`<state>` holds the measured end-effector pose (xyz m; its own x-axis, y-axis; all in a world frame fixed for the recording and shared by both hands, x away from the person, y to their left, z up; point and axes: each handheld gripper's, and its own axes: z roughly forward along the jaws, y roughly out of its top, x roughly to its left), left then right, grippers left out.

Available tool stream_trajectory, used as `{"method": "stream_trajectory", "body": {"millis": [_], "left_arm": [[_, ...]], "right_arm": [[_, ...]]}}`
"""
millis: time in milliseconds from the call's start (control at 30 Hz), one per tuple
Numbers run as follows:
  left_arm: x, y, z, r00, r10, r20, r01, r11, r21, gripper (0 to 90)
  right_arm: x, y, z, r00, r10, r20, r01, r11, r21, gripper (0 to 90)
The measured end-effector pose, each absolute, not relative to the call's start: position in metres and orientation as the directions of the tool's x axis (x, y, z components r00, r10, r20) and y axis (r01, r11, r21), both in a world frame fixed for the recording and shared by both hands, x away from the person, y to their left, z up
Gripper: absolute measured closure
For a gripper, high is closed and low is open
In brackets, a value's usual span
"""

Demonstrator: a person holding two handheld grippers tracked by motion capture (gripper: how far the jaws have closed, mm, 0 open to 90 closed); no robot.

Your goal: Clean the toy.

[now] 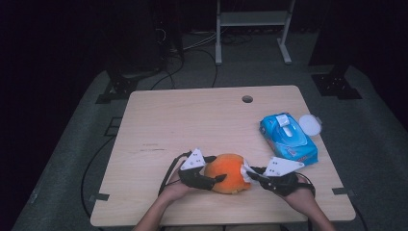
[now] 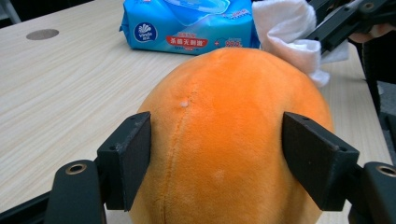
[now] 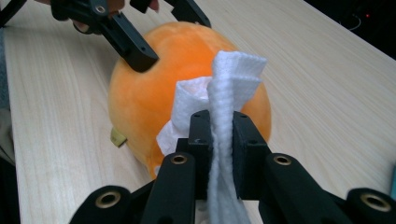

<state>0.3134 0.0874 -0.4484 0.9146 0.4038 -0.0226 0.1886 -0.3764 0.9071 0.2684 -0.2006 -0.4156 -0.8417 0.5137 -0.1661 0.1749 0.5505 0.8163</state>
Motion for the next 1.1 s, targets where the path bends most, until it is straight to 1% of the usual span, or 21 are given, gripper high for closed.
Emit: {"method": "stream_trajectory", "body": {"millis": [100,133,167,233,300,400,433,567,600,633,667,700,800,833,933,1033,1100], "left_arm": [[0.315,0.09,-0.448,0.914,0.404,-0.027,0.193,-0.377,0.906,26.3],[0.316,0.093,-0.449,0.913,0.406,-0.048,0.211,-0.368,0.906,26.2],[0.316,0.093,-0.449,0.913,0.406,-0.048,0.211,-0.368,0.906,26.1],[0.318,0.096,-0.45,0.908,0.413,-0.075,0.235,-0.352,0.906,26.1],[0.32,0.097,-0.451,0.905,0.417,-0.083,0.242,-0.344,0.907,26.0],[0.318,0.094,-0.45,0.911,0.408,-0.065,0.225,-0.36,0.905,25.9],[0.316,0.091,-0.45,0.923,0.382,-0.046,0.2,-0.374,0.906,25.1],[0.317,0.094,-0.45,0.925,0.377,-0.045,0.197,-0.374,0.906,25.0],[0.318,0.095,-0.45,0.923,0.383,-0.049,0.202,-0.371,0.906,25.0],[0.32,0.097,-0.45,0.91,0.409,-0.063,0.223,-0.356,0.907,24.9],[0.32,0.097,-0.45,0.91,0.409,-0.063,0.223,-0.356,0.907,24.5],[0.323,0.099,-0.449,0.887,0.456,-0.077,0.253,-0.339,0.906,22.9],[0.323,0.099,-0.447,0.884,0.462,-0.07,0.249,-0.338,0.908,23.2],[0.321,0.097,-0.448,0.89,0.452,-0.061,0.24,-0.351,0.905,23.7],[0.319,0.095,-0.45,0.903,0.425,-0.065,0.232,-0.355,0.905,24.6],[0.315,0.093,-0.449,0.929,0.369,-0.035,0.187,-0.385,0.904,24.4],[0.316,0.095,-0.449,0.925,0.377,-0.037,0.193,-0.386,0.902,24.4]], "right_arm": [[0.269,-0.197,-0.418,-0.844,0.503,-0.184,0.167,0.575,0.801,78.8],[0.269,-0.199,-0.423,-0.848,0.499,-0.176,0.175,0.579,0.796,78.8],[0.269,-0.199,-0.423,-0.848,0.499,-0.176,0.175,0.579,0.796,78.8],[0.268,-0.202,-0.427,-0.845,0.508,-0.165,0.197,0.583,0.788,78.8],[0.269,-0.208,-0.434,-0.844,0.513,-0.156,0.22,0.596,0.772,78.8],[0.27,-0.208,-0.432,-0.84,0.522,-0.15,0.223,0.584,0.781,78.6],[0.273,-0.206,-0.427,-0.828,0.536,-0.163,0.212,0.569,0.794,78.5],[0.277,-0.204,-0.426,-0.827,0.542,-0.147,0.211,0.542,0.813,78.4],[0.277,-0.205,-0.427,-0.828,0.544,-0.136,0.219,0.538,0.814,78.4],[0.278,-0.206,-0.428,-0.829,0.544,-0.13,0.225,0.537,0.813,78.4],[0.278,-0.206,-0.428,-0.829,0.544,-0.13,0.225,0.537,0.813,78.4],[0.278,-0.208,-0.434,-0.837,0.537,-0.106,0.251,0.548,0.798,78.3],[0.277,-0.209,-0.44,-0.845,0.527,-0.086,0.266,0.554,0.789,78.1],[0.274,-0.208,-0.439,-0.845,0.526,-0.102,0.258,0.566,0.783,78.0],[0.275,-0.208,-0.434,-0.838,0.535,-0.108,0.249,0.55,0.797,78.0],[0.28,-0.208,-0.427,-0.829,0.554,-0.073,0.25,0.484,0.838,78.1],[0.281,-0.208,-0.429,-0.832,0.552,-0.065,0.257,0.486,0.835,78.1]]}}
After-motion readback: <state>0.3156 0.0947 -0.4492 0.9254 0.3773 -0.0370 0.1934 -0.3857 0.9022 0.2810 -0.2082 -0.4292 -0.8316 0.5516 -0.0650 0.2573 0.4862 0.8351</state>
